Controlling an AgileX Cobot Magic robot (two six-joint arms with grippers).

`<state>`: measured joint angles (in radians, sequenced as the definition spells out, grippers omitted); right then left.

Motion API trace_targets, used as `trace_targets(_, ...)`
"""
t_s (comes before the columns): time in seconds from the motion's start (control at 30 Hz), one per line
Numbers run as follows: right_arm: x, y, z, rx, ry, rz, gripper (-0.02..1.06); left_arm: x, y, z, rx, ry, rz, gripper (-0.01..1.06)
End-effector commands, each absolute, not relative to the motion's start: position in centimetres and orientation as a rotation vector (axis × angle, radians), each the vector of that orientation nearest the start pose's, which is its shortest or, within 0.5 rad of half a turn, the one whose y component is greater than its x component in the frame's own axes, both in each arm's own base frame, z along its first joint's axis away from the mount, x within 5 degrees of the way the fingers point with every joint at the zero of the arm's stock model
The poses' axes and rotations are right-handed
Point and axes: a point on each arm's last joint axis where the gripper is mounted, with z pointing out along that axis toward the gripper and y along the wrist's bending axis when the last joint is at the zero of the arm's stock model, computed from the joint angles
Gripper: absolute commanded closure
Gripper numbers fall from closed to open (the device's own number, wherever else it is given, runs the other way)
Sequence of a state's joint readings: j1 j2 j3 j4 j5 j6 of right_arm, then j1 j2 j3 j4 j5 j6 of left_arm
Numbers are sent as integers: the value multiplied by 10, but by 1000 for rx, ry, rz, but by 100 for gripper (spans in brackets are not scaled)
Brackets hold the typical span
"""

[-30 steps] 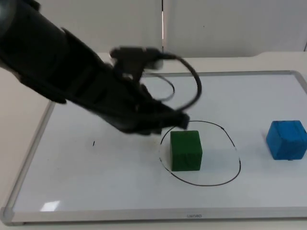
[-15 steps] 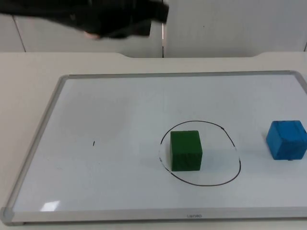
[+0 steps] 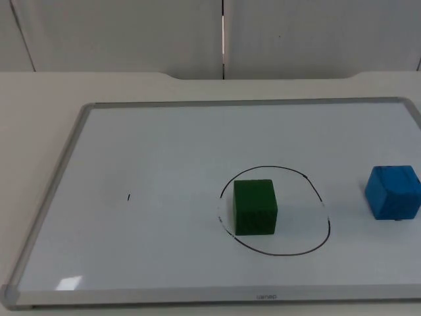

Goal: Push the two cubes into the marked area.

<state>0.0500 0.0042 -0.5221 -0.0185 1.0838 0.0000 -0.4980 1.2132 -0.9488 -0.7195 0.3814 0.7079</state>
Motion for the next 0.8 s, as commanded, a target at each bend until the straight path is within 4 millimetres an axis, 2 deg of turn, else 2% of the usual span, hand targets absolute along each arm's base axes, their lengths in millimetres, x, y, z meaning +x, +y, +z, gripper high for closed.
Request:
trace_targets(0.0,-7,-2,280,-57,2046,-7,-1,215,-142,342,726,1978,-515,105)
trace_targets(0.37,-7,-2,280,-57,2046,-7,-1,185,-123,364,736,1962,-476,105)
trace_targets(0.6,-7,-2,280,-57,2046,-7,-1,157,-104,378,708,1957,-434,105)
trace_targets(0.67,-7,-2,280,-57,2046,-7,-1,143,-95,373,686,1942,-425,105)
trace_targets(0.73,-7,-2,280,-57,2046,-7,-1,140,-93,371,677,1939,-426,105)
trace_targets(0.77,-7,-2,280,-57,2046,-7,-1,131,-86,365,662,1931,-421,105)
